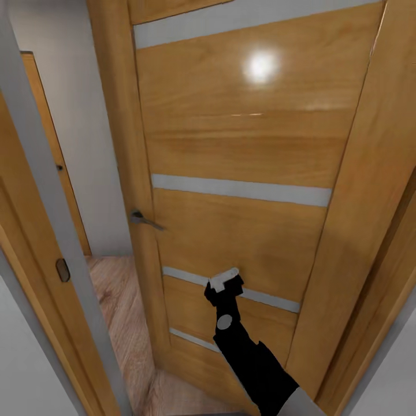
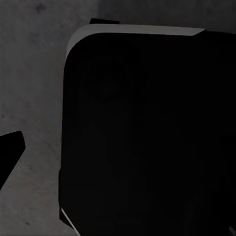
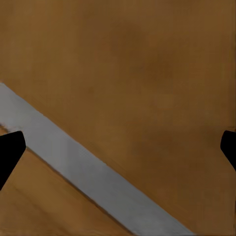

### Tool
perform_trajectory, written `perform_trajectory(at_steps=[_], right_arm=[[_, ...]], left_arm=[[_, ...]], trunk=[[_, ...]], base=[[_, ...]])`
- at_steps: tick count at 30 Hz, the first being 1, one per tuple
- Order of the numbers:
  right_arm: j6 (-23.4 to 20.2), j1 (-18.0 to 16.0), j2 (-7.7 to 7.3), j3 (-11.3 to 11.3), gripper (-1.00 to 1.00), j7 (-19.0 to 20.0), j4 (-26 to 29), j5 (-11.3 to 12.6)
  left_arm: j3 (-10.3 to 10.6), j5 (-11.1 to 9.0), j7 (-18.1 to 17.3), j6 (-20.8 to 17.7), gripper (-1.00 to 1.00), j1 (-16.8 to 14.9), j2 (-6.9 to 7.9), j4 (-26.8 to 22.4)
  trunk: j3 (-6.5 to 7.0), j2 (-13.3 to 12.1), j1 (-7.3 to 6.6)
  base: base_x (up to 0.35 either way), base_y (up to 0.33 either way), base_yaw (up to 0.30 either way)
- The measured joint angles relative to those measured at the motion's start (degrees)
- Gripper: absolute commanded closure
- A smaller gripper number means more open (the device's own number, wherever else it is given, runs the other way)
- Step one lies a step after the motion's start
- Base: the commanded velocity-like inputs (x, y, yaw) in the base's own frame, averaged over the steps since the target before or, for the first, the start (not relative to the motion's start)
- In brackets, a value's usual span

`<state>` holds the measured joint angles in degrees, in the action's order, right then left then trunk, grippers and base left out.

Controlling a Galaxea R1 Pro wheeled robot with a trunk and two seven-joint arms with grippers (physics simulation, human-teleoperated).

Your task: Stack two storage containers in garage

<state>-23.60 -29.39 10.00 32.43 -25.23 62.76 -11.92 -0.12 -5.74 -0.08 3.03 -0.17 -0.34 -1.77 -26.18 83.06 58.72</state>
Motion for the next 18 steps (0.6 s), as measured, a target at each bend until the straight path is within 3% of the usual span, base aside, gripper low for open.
perform_trajectory(at_steps=[11, 14, 18], right_arm=[[-1.06, -8.93, 0.0, 0.06, -1.0, -0.24, -10.13, 1.32], [-1.85, -12.39, 0.0, -0.19, -1.0, -0.58, -11.29, 0.86], [-3.65, -14.52, 0.0, -0.17, -1.0, -0.42, -12.04, 1.84]], left_arm=[[0.01, 0.0, 0.0, -0.04, -1.0, -0.01, 0.0, -0.01], [0.0, 0.0, 0.0, -0.03, -1.0, 0.01, 0.0, -0.02], [0.03, 0.04, 0.0, -0.06, -1.0, 0.0, 0.0, -0.01]], trunk=[[-0.02, 0.0, 0.0], [0.0, -0.01, 0.01], [-0.02, -0.01, 0.01]], base=[[0.0, 0.0, 0.0], [0.0, 0.0, 0.0], [0.0, 0.0, 0.0]])
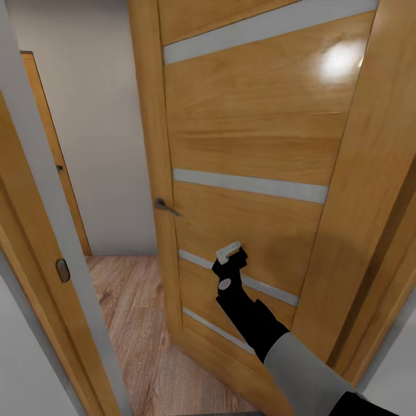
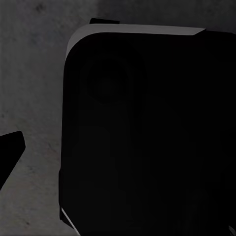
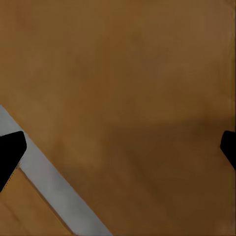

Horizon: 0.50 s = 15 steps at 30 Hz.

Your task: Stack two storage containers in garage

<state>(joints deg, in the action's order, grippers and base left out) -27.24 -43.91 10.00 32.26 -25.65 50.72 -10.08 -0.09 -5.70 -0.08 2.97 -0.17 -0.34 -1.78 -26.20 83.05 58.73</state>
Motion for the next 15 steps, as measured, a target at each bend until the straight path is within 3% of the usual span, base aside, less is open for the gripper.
perform_trajectory(at_steps=[2, 4, 11, 13, 15], right_arm=[[-0.8, -2.12, 0.0, 0.02, -1.0, 0.06, -0.32, 0.53], [-1.95, -3.79, 0.0, 0.04, -1.0, -0.17, -0.62, -0.6], [-3.2, -13.11, 0.0, 0.05, -1.0, -0.45, -7.95, 4.74], [-3.95, -15.84, 0.0, 0.43, -1.0, -0.26, -10.73, 8.46], [-5.36, -18.24, 0.0, 0.09, -1.0, -1.96, -11.25, 7.01]], left_arm=[[0.0, 0.03, 0.0, 0.02, -1.0, 0.0, 0.0, 0.0], [-0.02, 0.04, 0.0, 0.04, -1.0, 0.01, 0.0, 0.0], [-0.04, 0.04, 0.0, 0.05, -1.0, 0.01, 0.0, 0.0], [-0.02, 0.04, 0.0, 0.06, -1.0, -0.02, 0.0, 0.01], [-0.03, 0.05, 0.0, 0.05, -1.0, 0.01, 0.0, 0.0]], trunk=[[0.0, 0.0, 0.0], [0.02, 0.0, 0.0], [0.01, 0.0, 0.0], [0.0, -0.01, 0.0], [0.02, 0.0, 0.0]], base=[[0.0, 0.0, 0.0], [0.0, 0.0, 0.0], [0.0, 0.0, 0.0], [0.0, 0.0, 0.0], [0.0, 0.0, 0.0]])
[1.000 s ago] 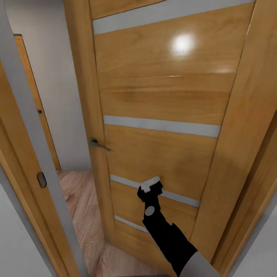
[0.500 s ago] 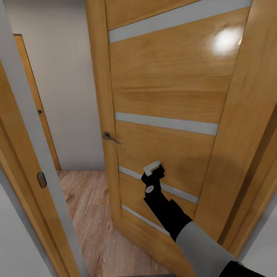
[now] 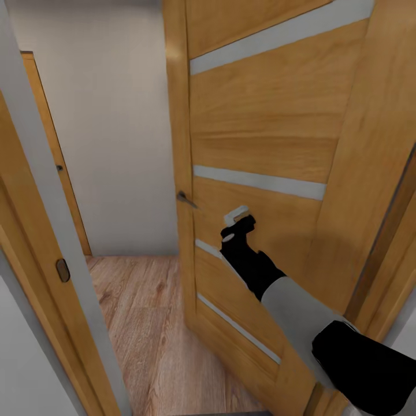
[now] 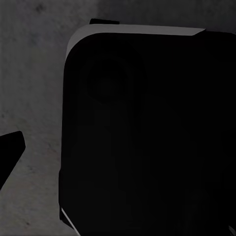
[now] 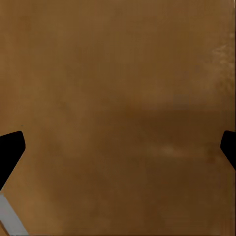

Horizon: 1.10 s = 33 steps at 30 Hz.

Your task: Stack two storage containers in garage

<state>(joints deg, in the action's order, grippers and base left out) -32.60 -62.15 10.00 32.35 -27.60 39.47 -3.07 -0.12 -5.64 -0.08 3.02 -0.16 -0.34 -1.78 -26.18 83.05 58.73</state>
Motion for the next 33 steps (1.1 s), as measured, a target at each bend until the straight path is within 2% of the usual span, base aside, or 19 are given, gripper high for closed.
perform_trajectory(at_steps=[5, 12, 20, 22, 24, 26, 33], right_arm=[[-1.62, -3.65, 0.0, -0.01, -1.0, -0.4, -1.18, 0.5], [-1.42, -4.93, 0.0, 0.21, -1.0, -0.42, -3.26, 0.38], [-1.6, -9.66, 0.0, -0.06, -1.0, -1.2, -9.57, 0.79], [-1.69, -10.13, 0.0, -0.12, -1.0, -1.16, -9.94, 1.42], [-1.44, -10.66, 0.0, 0.17, -1.0, -2.53, -10.11, 4.24], [-1.55, -10.75, 0.0, 0.08, -1.0, -3.2, -9.79, 5.45], [-1.62, -10.73, 0.0, -0.32, -1.0, -3.94, -8.47, 6.19]], left_arm=[[0.0, 0.05, 0.0, 0.0, -1.0, 0.0, 0.0, -0.03], [0.01, 0.07, 0.0, 0.01, -1.0, -0.02, 0.0, 0.02], [0.0, 0.07, 0.0, 0.0, -1.0, -0.01, 0.0, -0.01], [0.0, 0.07, 0.0, 0.0, -1.0, -0.01, 0.0, -0.02], [0.02, 0.06, 0.0, 0.0, -1.0, -0.03, 0.0, 0.0], [-0.03, -0.03, 0.0, 0.0, -1.0, -0.02, 0.0, 0.01], [0.1, 0.07, 0.0, -0.01, -1.0, 0.0, 0.0, -0.02]], trunk=[[-0.01, 0.0, 0.0], [0.0, 0.01, 0.0], [-0.01, 0.0, 0.0], [-0.01, 0.0, 0.0], [0.0, 0.0, 0.0], [0.0, 0.01, 0.0], [0.0, 0.0, 0.0]], base=[[0.0, 0.0, 0.0], [0.0, 0.0, 0.0], [0.0, 0.0, 0.0], [0.0, 0.0, 0.0], [0.0, 0.0, 0.0], [0.0, 0.0, 0.0], [0.0, 0.0, 0.0]])
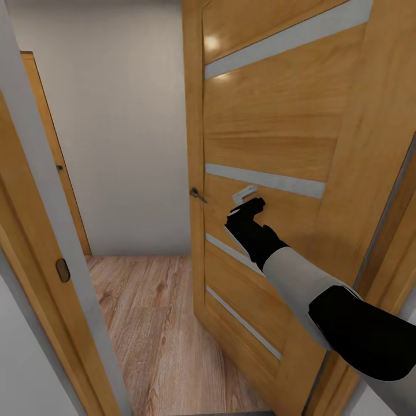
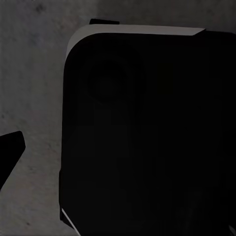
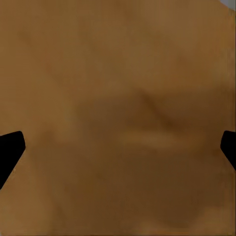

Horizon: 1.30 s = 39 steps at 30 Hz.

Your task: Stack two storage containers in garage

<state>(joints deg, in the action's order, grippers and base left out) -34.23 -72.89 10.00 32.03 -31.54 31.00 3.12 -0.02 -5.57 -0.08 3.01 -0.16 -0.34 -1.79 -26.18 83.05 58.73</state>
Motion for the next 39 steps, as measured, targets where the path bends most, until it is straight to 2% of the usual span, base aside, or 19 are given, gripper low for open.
perform_trajectory(at_steps=[4, 5, 6, 8, 10, 12, 18, 39], right_arm=[[-0.42, 0.64, 0.0, -0.06, -1.0, 0.34, 5.19, 0.93], [-0.69, 0.63, 0.0, -0.04, -1.0, 0.42, 6.87, 1.68], [-1.08, 0.59, 0.0, 0.01, -1.0, 0.38, 10.66, 3.73], [-1.25, 0.88, 0.0, 0.1, -1.0, -0.24, 16.76, 6.4], [-1.34, 1.79, 0.0, 0.14, -1.0, -1.57, 20.16, 7.56], [-1.6, 3.5, 0.0, 0.3, -1.0, -4.75, 22.62, 8.41], [-2.64, 4.49, 0.0, 0.43, -1.0, -7.57, 23.71, 8.82], [-3.15, 4.59, 0.0, 0.79, -1.0, -6.95, 23.74, 9.02]], left_arm=[[0.05, 0.07, 0.0, -0.02, -1.0, 0.0, 0.0, -0.05], [0.06, 0.07, 0.0, 0.0, -1.0, 0.0, 0.0, -0.05], [0.06, 0.07, 0.0, 0.05, -1.0, 0.0, -0.03, -0.05], [0.06, 0.05, 0.0, 0.07, -1.0, 0.0, -0.02, -0.06], [0.06, 0.02, 0.0, 0.08, -1.0, 0.0, -0.01, -0.06], [-0.02, -0.03, 0.0, 0.09, -1.0, 0.0, 0.0, -0.06], [-0.24, -0.3, 0.0, 0.09, -1.0, 0.0, 0.08, -0.06], [-0.41, -0.58, 0.19, 0.04, -1.0, 0.0, 0.07, -0.06]], trunk=[[0.0, 0.0, 0.0], [0.0, 0.0, 0.0], [0.01, 0.01, -0.01], [0.0, 0.0, 0.0], [0.0, 0.0, 0.0], [0.0, 0.0, 0.0], [0.0, 0.0, 0.0], [0.0, 0.0, 0.0]], base=[[0.0, 0.0, 0.0], [0.0, 0.0, 0.0], [0.0, 0.0, 0.0], [0.0, 0.0, 0.0], [0.0, 0.0, 0.0], [0.0, 0.0, 0.0], [0.0, 0.0, 0.0], [0.008, 0.0, 0.0]])
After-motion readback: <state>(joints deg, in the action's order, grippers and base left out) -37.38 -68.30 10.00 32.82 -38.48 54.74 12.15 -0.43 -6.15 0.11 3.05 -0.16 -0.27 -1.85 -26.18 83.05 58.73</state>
